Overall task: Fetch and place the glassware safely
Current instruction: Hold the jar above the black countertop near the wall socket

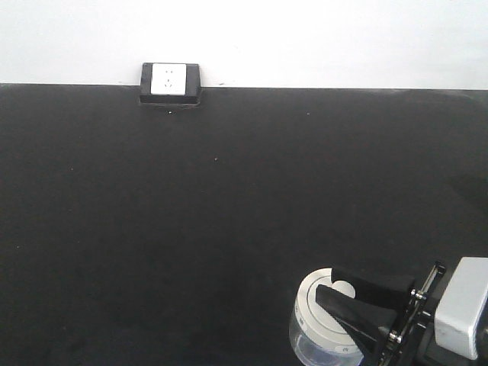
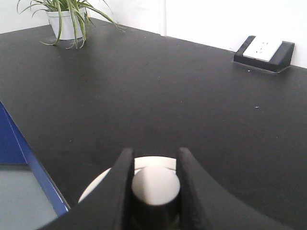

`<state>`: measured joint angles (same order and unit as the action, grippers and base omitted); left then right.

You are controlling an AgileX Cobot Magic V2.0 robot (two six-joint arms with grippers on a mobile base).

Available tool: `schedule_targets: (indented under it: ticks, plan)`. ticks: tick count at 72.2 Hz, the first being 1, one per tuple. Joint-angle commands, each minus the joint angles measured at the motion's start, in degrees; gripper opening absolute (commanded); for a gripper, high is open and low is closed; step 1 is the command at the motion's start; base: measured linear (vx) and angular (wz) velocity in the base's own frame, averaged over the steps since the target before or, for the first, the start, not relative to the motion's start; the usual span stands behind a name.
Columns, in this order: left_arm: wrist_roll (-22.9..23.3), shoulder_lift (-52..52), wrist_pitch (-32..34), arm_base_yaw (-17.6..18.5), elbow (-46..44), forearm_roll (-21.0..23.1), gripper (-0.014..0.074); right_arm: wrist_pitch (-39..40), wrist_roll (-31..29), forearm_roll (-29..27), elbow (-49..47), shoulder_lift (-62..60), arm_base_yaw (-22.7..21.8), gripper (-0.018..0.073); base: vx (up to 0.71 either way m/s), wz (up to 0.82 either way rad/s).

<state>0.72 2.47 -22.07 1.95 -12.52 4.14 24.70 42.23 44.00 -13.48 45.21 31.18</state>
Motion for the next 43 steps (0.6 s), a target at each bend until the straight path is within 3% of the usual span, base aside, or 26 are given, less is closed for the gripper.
schedule_targets:
  ticks: [1,43]
  plan:
    - [0.36,0.73,4.23,0.07,-1.53,0.47,-0.0007,4.58,-0.33,-1.03,-1.81,-0.11,-0.11,-0.0001,0.00,0.00]
    - [0.36,0.73,4.23,0.07,-1.53,0.47,-0.0007,8.38,-0.15,-2.16,-1.81,-0.11,-0.11,-0.0001,0.00,0.00]
